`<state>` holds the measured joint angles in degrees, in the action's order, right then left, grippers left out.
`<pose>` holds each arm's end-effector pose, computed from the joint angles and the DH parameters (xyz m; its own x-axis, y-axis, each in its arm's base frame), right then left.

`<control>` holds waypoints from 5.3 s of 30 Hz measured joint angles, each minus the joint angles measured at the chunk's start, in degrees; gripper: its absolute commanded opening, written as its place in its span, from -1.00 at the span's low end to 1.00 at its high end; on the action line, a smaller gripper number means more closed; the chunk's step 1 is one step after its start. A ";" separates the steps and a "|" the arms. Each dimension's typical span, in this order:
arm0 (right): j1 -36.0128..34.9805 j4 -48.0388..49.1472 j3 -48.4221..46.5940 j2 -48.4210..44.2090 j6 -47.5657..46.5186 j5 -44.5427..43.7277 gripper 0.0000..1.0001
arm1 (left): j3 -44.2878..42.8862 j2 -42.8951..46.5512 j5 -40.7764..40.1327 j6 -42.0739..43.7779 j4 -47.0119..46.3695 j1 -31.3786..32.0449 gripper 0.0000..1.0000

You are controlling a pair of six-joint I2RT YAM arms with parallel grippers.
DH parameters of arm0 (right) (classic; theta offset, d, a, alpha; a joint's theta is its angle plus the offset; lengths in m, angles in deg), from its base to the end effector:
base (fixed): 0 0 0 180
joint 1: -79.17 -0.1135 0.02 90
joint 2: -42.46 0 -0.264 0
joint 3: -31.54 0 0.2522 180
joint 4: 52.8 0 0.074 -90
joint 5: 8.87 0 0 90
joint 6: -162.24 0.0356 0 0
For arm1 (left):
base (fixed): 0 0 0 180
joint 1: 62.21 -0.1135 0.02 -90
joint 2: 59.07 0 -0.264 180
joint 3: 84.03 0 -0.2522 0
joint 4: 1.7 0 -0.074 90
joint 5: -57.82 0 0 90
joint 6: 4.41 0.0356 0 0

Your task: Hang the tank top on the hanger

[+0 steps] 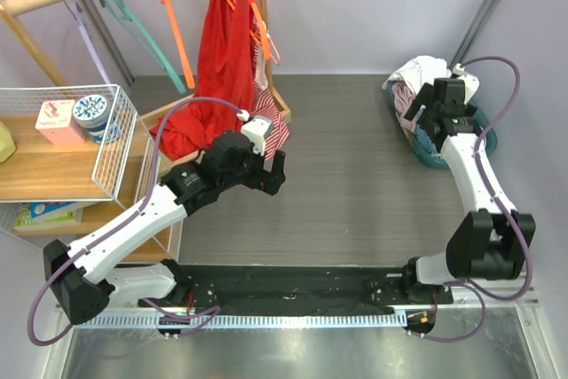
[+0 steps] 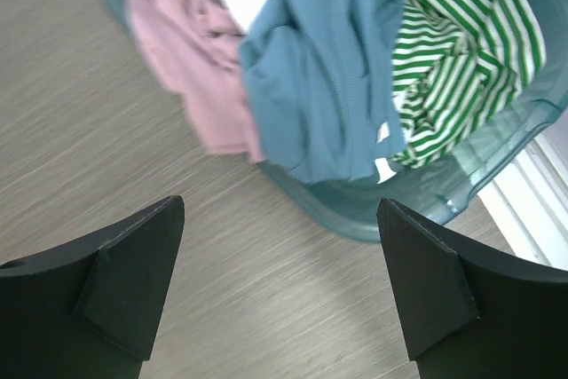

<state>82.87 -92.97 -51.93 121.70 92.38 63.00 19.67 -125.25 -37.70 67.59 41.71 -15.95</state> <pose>0.3082 -0.0310 0.3282 -0.4422 0.3565 -0.8230 0.4953 0.8621 0.1073 0.1775 -0.1805 0.3393 -0.5660 0.1465 -0.8113 0.5138 0.8323 -0.2081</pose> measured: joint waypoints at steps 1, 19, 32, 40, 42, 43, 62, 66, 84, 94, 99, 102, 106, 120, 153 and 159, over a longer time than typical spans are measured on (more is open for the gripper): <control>0.44 0.28 -0.33 1.55 -0.04 -0.46 0.73 | 0.00 0.00 0.00 0.00 0.11 0.00 0.99; 5.46 7.15 -3.19 19.47 -3.67 -2.62 -0.85 | 0.00 0.72 -0.07 0.02 1.53 0.00 0.99; 5.86 -0.42 -16.39 17.75 -5.27 -10.32 -0.98 | 0.00 0.83 -0.55 0.02 1.57 0.00 1.00; 5.84 -3.96 -33.86 10.95 -5.97 -9.60 -0.98 | 0.00 1.03 -1.60 0.02 1.88 0.00 0.99; 5.46 -4.07 -37.59 8.87 -5.40 -7.48 -0.98 | -0.02 1.05 -1.99 0.02 1.97 0.00 1.00; 5.16 -4.17 -39.63 7.78 -4.98 -5.99 -0.98 | -0.02 1.05 -2.10 0.02 2.01 0.00 1.00; -32.02 -4.98 -40.85 8.11 -5.25 -5.35 -0.98 | -0.11 5.22 -4.87 2.21 2.34 0.00 1.00; -35.06 -4.33 -33.07 4.00 -3.65 -5.92 -0.98 | -0.11 5.22 -4.90 3.10 2.34 0.00 1.00; -35.04 -1.60 10.43 -5.62 6.73 -10.12 0.69 | 2.51 1.57 -9.97 -0.13 0.72 9.35 0.99; -22.25 -0.20 25.83 -11.21 11.32 1.09 0.65 | 14.75 -1.36 -6.86 -13.38 -12.17 10.69 0.95; -22.01 4.04 31.82 -9.64 13.94 9.38 0.60 | 15.72 -2.05 -6.10 -16.37 -15.10 10.73 0.98; -22.86 8.13 33.31 -5.29 15.58 14.45 0.54 | 16.20 -0.96 -6.14 -17.18 -16.22 10.73 1.00; -27.98 14.36 32.35 0.35 17.86 18.16 0.50 | 18.03 2.36 -6.29 -18.23 -16.35 10.73 0.99; -47.08 22.71 9.46 22.38 21.55 25.55 0.48 | 24.13 14.60 -11.41 -21.03 -11.63 10.73 0.99; -47.21 -2.89 32.76 -7.41 26.34 8.66 0.38 | 29.90 -13.31 -3.78 -25.70 -31.32 11.96 0.52; -47.80 -0.46 33.48 -5.70 26.93 8.59 0.04 | 28.48 -17.35 -3.08 -26.58 -34.69 11.96 -0.32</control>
<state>35.07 -93.43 -18.44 116.00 119.31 71.59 48.15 -142.60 -40.78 41.01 7.03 -3.99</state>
